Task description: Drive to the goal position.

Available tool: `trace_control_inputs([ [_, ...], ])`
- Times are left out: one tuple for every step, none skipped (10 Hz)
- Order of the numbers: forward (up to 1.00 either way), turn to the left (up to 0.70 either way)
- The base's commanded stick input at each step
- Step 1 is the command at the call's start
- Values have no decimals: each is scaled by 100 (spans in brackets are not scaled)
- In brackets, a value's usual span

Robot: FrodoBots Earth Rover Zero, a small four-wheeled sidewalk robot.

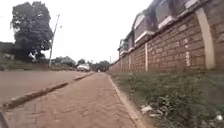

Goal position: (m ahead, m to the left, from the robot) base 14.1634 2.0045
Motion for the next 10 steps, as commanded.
trace_control_inputs([
  [70, 24],
  [70, 0],
  [70, 0],
  [70, 0],
  [70, 0],
  [70, 0],
  [70, 2],
  [70, 2],
  [70, 1],
  [70, 0],
])
